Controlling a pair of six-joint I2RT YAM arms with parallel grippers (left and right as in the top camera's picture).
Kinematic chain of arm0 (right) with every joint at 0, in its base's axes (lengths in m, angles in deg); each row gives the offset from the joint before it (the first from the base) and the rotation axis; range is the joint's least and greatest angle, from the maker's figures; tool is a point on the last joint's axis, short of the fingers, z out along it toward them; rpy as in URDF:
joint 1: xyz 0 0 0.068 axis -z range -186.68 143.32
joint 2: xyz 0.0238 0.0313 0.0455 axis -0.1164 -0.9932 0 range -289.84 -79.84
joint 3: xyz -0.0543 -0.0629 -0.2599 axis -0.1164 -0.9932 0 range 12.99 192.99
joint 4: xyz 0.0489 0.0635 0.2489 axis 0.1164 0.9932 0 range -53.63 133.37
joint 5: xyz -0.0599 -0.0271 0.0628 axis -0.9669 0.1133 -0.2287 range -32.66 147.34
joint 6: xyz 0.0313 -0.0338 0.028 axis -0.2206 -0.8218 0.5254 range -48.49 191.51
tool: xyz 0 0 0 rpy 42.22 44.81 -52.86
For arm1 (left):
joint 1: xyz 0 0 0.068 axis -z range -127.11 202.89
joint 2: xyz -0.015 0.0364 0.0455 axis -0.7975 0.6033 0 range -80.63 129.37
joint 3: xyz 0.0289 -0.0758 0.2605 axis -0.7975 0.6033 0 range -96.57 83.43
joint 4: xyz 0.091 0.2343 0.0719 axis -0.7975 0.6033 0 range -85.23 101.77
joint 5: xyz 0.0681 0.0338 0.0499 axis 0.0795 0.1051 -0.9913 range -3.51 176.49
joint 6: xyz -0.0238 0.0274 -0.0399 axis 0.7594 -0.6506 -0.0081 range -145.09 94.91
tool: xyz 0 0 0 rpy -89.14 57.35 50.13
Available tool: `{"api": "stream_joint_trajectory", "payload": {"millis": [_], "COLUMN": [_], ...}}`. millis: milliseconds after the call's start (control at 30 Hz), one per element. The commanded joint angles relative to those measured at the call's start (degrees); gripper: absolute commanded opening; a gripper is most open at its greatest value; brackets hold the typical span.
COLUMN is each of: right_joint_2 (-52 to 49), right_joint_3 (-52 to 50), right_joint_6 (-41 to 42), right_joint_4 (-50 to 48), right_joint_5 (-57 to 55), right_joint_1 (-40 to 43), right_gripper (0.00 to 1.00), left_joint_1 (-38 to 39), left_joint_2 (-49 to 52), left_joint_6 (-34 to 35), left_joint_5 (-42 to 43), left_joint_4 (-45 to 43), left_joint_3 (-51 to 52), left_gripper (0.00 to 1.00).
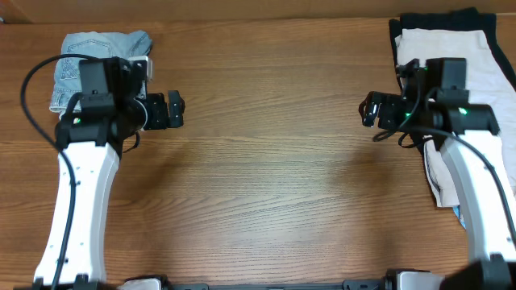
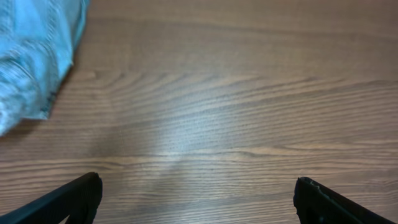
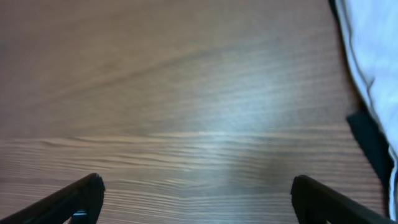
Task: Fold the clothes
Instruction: 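Reach the right gripper to the beige shorts on the right stack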
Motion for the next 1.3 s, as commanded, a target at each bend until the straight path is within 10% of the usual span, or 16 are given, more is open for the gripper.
{"api": "stream_joint_trajectory", "payload": {"millis": [0, 167, 1267], "right_joint_2": [-2.1, -2.5, -7.3], "right_joint_3": [1.4, 1.4, -22.7], "right_joint_6": [4.4, 16.5, 14.8], "right_joint_4": [0.7, 4.2, -20.4], "right_joint_5": [-7.9, -21.0, -21.0], "right_joint_1": [2.4, 8.8, 16.1], "right_gripper": [0.92, 0.92, 0.78], "left_joint_1": [0.4, 0.4, 0.5], "left_joint_2": [2.6, 4.7, 4.9], "left_joint_6": [0.8, 0.8, 9.5], "left_joint_5": [1.3, 1.3, 1.3], "left_joint_4": [0.1, 0.1, -2.0], "left_joint_3": [-0.9, -0.9, -0.9], "left_gripper": [1.0, 0.99, 0.86]}}
